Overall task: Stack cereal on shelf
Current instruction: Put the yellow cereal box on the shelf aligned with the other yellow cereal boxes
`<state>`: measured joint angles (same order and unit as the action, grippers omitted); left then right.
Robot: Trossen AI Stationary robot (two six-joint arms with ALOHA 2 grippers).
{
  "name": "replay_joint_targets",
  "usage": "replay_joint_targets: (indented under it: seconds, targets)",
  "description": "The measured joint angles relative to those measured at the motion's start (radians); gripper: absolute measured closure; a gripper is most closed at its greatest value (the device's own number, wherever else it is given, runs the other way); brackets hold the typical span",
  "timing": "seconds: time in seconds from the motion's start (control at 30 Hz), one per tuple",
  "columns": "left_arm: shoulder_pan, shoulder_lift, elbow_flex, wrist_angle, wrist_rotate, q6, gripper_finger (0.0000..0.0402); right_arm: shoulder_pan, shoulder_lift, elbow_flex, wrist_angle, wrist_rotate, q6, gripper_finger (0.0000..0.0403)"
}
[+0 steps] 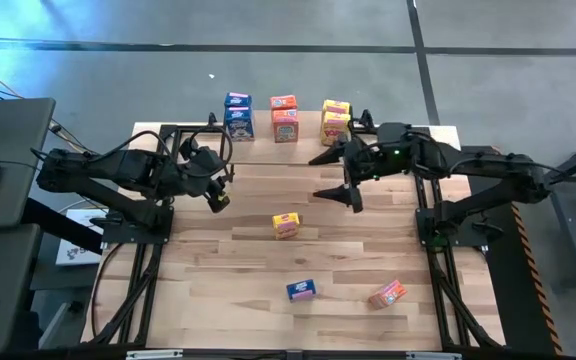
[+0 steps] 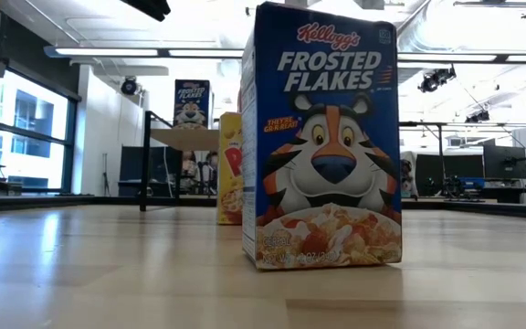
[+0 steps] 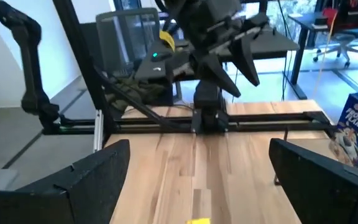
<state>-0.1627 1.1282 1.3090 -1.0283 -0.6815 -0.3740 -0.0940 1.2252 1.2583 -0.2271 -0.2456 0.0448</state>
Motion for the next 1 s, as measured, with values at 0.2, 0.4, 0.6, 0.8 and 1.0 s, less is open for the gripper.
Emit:
replay_joint_targets:
  seconds: [0.2, 0.4, 0.6, 0.8, 1.0]
  targets:
    - [0.0, 0.0, 0.0, 0.0, 0.016, 0.0, 0.0243, 0.024, 0.074, 0.0, -0.007, -0.001, -0.029, 0.0024]
    - [0.0, 0.0, 0.0, 0.0, 0.016, 0.0, 0.0243, 0.079, 0.153, 0.0, -0.056, -0.006, -0.149, 0.0024]
    - [0.0, 0.0, 0.0, 0.001, 0.018, -0.009, 0.0243, 0.131, 0.234, 0.0, -0.087, 0.004, -0.212, 0.0024]
    - [0.0, 0.0, 0.0, 0.0, 0.02, -0.015, 0.0243, 0.166, 0.303, 0.0, -0.09, 0.08, -0.241, 0.0024]
    - [0.0, 0.0, 0.0, 0.0, 0.02, -0.017, 0.0243, 0.174, 0.365, 0.0, -0.089, 0.132, -0.238, 0.0024]
